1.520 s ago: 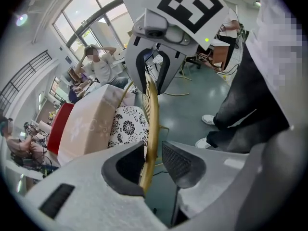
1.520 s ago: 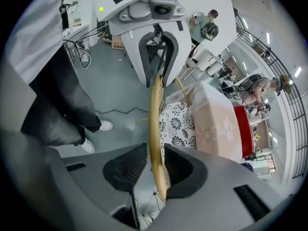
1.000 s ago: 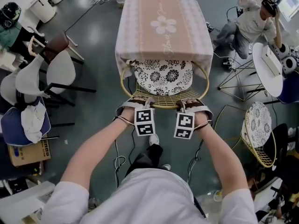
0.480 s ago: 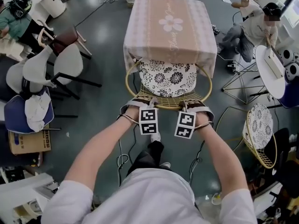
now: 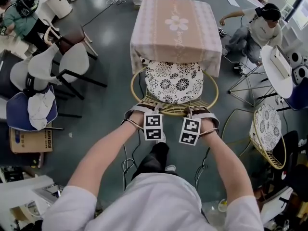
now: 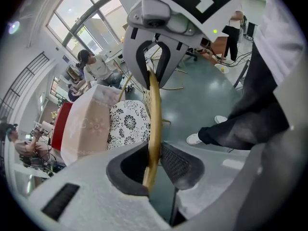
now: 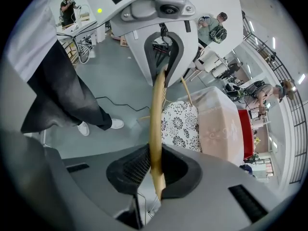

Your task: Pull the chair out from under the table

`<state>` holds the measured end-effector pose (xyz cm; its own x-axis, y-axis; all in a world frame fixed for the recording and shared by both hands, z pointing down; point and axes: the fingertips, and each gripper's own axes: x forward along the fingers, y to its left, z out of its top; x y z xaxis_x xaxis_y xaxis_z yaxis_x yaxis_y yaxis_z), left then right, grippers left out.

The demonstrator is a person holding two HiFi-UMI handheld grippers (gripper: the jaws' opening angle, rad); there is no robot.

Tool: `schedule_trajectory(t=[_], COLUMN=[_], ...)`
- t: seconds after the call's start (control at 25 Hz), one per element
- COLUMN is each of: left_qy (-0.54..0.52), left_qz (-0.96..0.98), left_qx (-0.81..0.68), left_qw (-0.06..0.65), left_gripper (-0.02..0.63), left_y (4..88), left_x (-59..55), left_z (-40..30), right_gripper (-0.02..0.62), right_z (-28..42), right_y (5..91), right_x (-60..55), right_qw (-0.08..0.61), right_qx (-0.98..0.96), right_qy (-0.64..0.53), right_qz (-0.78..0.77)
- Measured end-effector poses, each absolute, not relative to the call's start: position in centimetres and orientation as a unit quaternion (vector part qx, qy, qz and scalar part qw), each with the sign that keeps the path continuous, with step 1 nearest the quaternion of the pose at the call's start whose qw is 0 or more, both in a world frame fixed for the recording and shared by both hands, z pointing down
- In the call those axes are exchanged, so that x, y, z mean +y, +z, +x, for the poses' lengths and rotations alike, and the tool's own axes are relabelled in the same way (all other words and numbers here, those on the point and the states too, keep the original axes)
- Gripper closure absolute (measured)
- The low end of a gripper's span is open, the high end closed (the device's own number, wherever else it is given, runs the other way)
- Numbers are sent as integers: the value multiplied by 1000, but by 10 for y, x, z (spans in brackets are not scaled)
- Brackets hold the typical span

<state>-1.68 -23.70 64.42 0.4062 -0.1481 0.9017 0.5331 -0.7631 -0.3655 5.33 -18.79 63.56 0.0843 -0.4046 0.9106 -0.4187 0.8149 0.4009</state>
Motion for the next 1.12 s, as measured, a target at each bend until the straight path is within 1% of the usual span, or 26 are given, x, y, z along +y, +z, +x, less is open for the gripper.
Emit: schedule_trajectory(t=[1.12], left_qy=[-545], left_qz=[-761], left_qx=[-126], left_qw=[328], left_gripper=[528], left_y=[648], left_x=[-149], left_z=[-80], right_gripper=[549], right_z=[-11], right_y=[636], right_x=[-98], right_qw=[666], right_qx=[-679], right_qy=[3], right_qz=[310])
